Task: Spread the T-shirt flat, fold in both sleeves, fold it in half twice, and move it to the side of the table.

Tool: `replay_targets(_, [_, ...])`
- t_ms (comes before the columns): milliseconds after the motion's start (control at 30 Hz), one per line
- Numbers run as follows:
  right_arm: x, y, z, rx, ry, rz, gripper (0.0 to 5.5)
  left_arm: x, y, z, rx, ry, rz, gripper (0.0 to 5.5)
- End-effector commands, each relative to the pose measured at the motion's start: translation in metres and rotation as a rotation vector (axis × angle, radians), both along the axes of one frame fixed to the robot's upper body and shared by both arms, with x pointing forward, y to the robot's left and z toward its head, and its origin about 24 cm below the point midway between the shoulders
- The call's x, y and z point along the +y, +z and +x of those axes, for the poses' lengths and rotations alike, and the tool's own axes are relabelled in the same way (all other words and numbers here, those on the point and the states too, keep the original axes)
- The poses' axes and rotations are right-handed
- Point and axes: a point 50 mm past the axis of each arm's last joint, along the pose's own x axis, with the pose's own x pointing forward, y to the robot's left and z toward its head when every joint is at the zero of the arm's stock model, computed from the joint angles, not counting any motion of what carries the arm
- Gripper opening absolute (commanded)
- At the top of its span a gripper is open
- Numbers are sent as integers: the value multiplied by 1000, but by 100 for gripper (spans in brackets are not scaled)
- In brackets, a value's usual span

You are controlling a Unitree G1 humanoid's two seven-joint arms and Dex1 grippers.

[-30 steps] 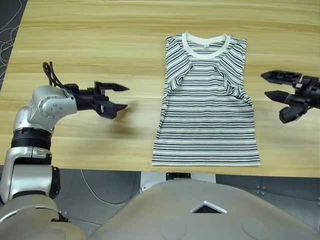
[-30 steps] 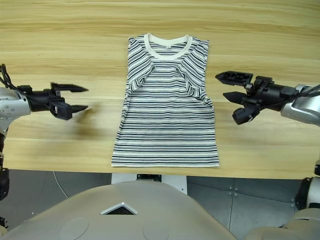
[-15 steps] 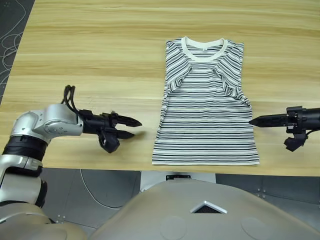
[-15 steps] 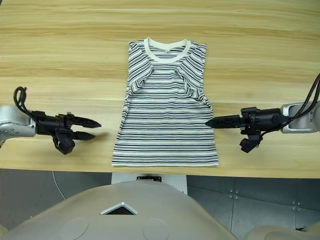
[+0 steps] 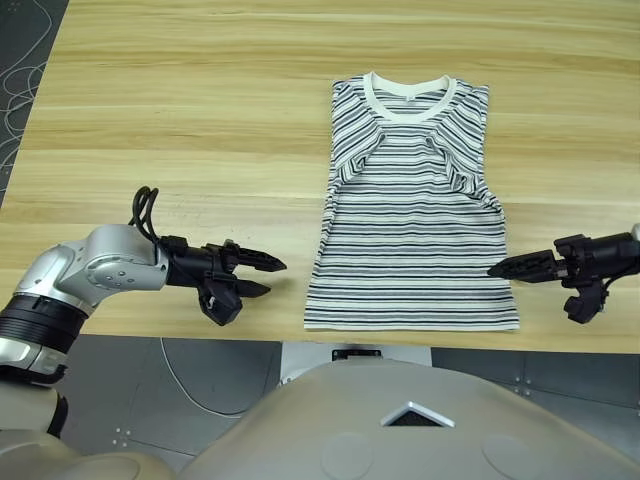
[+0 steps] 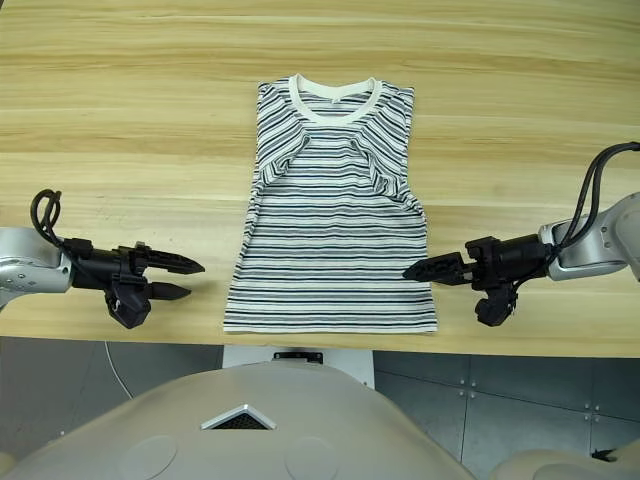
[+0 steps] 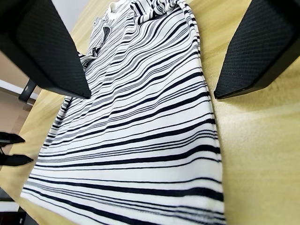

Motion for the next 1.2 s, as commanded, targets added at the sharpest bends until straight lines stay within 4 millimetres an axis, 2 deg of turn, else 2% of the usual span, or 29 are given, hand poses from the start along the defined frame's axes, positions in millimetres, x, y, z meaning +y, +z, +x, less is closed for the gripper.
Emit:
replay_targets(33, [-11, 0, -9, 54, -26, -71, 487, -6, 4, -2, 9, -7, -33, 314])
replay_targets(333, [-9, -5, -24, 97, -18, -73, 487, -18, -6, -8, 53, -12, -94, 314])
replay_targets(500, [-10, 1, -24, 101, -28, -88, 487, -24, -7, -14, 80, -17, -114, 314])
replay_targets(700, [-2, 0, -21, 87, -9, -72, 487, -36, -7, -19, 89, -41, -143, 314])
replay_targets(833, [0, -4, -27, 101, -8, -67, 487, -42, -11, -18, 101, -63, -148, 314])
replay_targets(1200, [5, -17, -31, 108, -4, -46, 487, -44, -20, -22, 113, -69, -156, 314])
